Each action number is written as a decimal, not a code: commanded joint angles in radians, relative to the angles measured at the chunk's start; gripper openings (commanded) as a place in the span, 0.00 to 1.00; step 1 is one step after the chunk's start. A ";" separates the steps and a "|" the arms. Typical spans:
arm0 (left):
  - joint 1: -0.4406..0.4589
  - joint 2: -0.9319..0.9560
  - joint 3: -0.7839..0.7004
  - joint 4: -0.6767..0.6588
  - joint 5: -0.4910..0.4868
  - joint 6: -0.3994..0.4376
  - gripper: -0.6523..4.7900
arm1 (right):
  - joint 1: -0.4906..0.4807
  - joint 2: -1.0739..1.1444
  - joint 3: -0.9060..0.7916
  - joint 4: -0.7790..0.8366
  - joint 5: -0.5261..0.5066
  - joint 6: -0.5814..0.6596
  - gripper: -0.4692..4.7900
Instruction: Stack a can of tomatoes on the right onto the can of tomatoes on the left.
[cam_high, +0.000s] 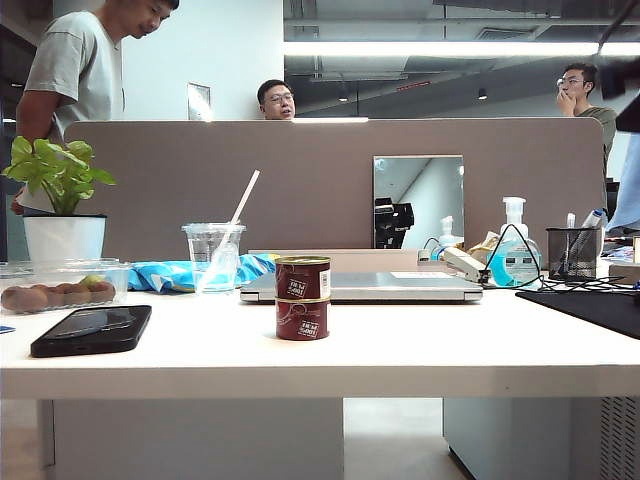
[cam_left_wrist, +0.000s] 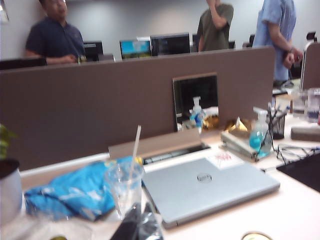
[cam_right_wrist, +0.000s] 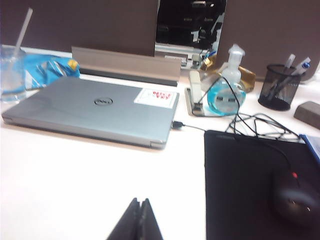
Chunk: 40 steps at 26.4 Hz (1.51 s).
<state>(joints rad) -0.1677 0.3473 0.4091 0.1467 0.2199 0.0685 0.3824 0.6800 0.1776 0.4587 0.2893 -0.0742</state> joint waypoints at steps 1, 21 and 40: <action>0.014 -0.055 -0.041 0.031 0.005 0.003 0.11 | -0.001 -0.002 -0.001 -0.007 0.038 0.003 0.09; 0.124 -0.265 -0.400 -0.092 0.004 0.009 0.11 | 0.000 -0.002 -0.001 -0.095 0.049 0.003 0.09; 0.208 -0.340 -0.400 -0.204 -0.182 -0.133 0.11 | 0.000 -0.002 -0.001 -0.097 0.048 0.003 0.09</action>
<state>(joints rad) 0.0273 0.0063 0.0036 -0.0906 0.0406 -0.0010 0.3824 0.6800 0.1730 0.3489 0.3332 -0.0742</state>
